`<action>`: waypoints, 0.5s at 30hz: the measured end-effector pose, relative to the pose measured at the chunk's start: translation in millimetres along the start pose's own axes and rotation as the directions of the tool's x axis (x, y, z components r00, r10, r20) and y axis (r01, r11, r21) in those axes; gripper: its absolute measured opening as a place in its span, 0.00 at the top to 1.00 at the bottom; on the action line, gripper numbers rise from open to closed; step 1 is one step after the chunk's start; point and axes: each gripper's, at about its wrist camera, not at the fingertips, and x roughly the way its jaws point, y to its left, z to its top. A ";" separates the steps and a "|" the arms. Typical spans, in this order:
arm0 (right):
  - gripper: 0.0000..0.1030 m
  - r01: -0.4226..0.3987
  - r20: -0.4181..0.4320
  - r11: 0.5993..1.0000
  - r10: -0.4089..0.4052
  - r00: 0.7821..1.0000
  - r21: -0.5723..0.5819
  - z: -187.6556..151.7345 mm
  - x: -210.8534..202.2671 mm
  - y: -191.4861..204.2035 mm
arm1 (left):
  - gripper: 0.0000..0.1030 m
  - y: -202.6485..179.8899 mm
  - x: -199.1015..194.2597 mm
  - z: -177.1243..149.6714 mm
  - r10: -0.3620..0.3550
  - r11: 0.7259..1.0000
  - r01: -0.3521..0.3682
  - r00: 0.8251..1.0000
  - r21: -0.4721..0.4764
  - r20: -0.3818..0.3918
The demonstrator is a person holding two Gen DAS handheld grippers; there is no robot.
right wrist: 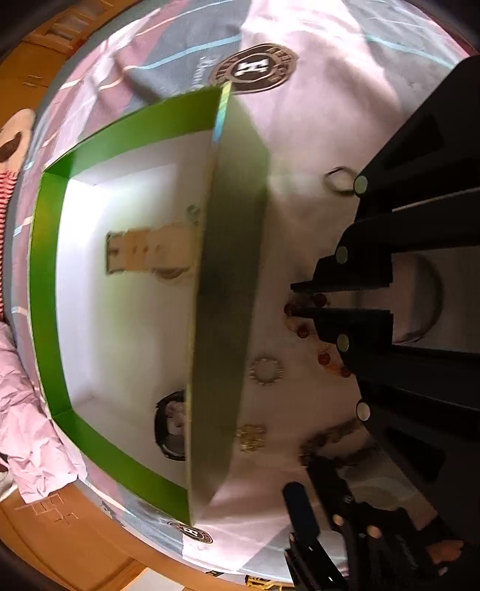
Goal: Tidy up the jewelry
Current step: 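Move the open left tool over the brown bead bracelet, then close the left tool on the brown bracelet while the right tool nears the amber bracelet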
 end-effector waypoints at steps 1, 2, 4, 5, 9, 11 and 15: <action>0.93 0.007 -0.002 1.000 -0.007 1.000 0.011 -1.2 -2.8 -4.5 | 0.59 0.3 1.3 0.0 0.004 1.000 -0.004 1.000 0.000 -0.005; 0.93 0.028 0.003 0.999 -0.028 1.000 0.022 -1.4 -6.6 -9.2 | 0.59 0.6 2.0 -0.7 0.006 1.000 -0.006 1.000 0.001 -0.007; 0.93 0.050 0.033 0.997 -0.052 0.998 0.054 -0.5 -13.9 -21.7 | 0.58 0.0 3.1 -0.6 0.009 1.000 -0.009 1.000 0.005 -0.010; 0.92 0.032 0.036 0.997 -0.035 0.999 0.069 0.3 -15.3 -25.4 | 0.58 -0.8 3.2 -0.7 0.010 1.000 -0.010 1.000 0.008 -0.009; 0.80 -0.004 0.017 0.994 0.002 1.000 0.109 0.3 -15.4 -31.9 | 0.58 -10.1 4.6 -0.9 0.020 0.999 -0.020 1.000 0.032 0.002; 0.80 0.016 0.024 0.997 -0.018 1.000 0.080 -0.6 -17.0 -26.5 | 0.55 -14.4 4.2 -1.6 0.025 0.999 -0.026 1.000 0.048 0.011; 0.57 0.021 0.035 0.998 -0.023 0.999 0.051 -1.4 -16.5 -13.9 | 0.51 -21.6 5.5 -1.4 0.043 0.997 -0.044 0.999 0.064 0.023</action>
